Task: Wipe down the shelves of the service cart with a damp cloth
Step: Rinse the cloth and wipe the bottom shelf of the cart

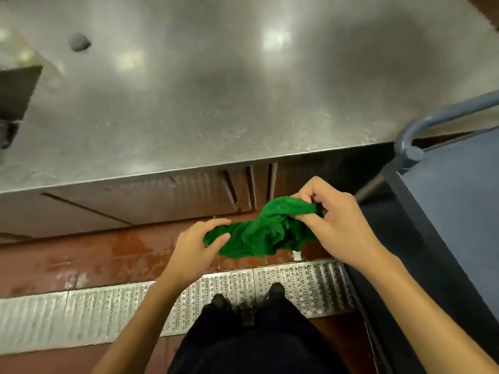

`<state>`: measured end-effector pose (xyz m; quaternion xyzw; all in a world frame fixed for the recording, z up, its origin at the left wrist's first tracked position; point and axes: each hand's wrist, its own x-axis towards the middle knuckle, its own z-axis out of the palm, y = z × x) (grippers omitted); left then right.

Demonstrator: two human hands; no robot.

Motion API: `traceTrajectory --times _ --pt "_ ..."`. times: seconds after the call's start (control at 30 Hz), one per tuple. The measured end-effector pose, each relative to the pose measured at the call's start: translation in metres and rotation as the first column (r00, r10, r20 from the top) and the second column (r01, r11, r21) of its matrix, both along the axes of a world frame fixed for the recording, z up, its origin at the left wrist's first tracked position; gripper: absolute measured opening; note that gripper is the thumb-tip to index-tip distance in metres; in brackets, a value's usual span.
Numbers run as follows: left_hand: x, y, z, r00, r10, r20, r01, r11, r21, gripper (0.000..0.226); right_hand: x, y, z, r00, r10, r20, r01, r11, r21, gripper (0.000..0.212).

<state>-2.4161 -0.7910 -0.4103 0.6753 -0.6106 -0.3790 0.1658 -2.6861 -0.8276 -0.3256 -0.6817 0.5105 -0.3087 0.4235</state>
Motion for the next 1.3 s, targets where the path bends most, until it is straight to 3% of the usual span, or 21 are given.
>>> traceTrajectory --times 0.13,0.3,0.63,0.73,0.83,0.93,1.0,1.07,1.13,1.17,1.23,1.3 --pt "0.062 0.055 -0.010 0.981 0.195 -0.016 -0.191 0.972 0.138 0.037 0.077 -0.003 0.000 0.978 0.188 0.087 -0.189 0.982 0.007 0.032" --pt "0.128 0.135 -0.025 0.925 0.379 -0.011 -0.368 0.906 0.210 0.045 0.187 0.007 -0.015 0.909 0.408 0.085 -0.412 0.911 0.031 0.031" --pt "0.231 0.199 -0.050 0.845 0.498 -0.194 -0.462 0.863 0.204 0.114 0.367 0.070 -0.002 0.794 0.593 0.131 -0.603 0.796 0.054 0.035" --pt "0.263 0.196 -0.056 0.804 0.537 -0.255 -0.503 0.844 0.188 0.093 0.409 0.088 0.019 0.764 0.606 0.223 -0.628 0.777 0.040 0.035" --pt "0.293 0.201 -0.058 0.772 0.598 -0.215 -0.578 0.801 0.154 0.066 0.438 0.094 0.039 0.732 0.598 0.325 -0.633 0.774 0.001 0.036" --pt "0.325 0.204 -0.044 0.717 0.666 -0.208 -0.668 0.741 0.067 0.032 0.458 0.087 0.047 0.704 0.603 0.375 -0.648 0.762 -0.009 0.021" --pt "0.351 0.203 -0.034 0.685 0.709 -0.168 -0.718 0.696 0.003 0.032 0.470 0.075 0.040 0.677 0.577 0.456 -0.679 0.730 0.084 0.026" --pt "0.379 0.200 -0.021 0.614 0.770 -0.171 -0.777 0.628 0.039 0.048 0.483 0.061 0.030 0.665 0.553 0.503 -0.705 0.687 0.177 0.032" --pt "0.406 0.198 -0.007 0.513 0.826 -0.233 -0.831 0.546 0.108 0.047 0.497 0.048 0.018 0.698 0.603 0.385 -0.701 0.685 0.199 0.032" --pt "0.420 0.197 0.001 0.468 0.842 -0.269 -0.850 0.512 0.125 0.044 0.506 0.043 0.010 0.714 0.646 0.270 -0.697 0.691 0.190 0.044" --pt "0.447 0.192 0.017 0.391 0.860 -0.328 -0.882 0.452 0.135 0.042 0.528 0.034 -0.005 0.692 0.722 0.015 -0.715 0.682 0.155 0.053" --pt "0.473 0.184 0.031 0.321 0.865 -0.385 -0.907 0.398 0.137 0.045 0.556 0.026 -0.023 0.638 0.754 -0.156 -0.737 0.657 0.163 0.047"
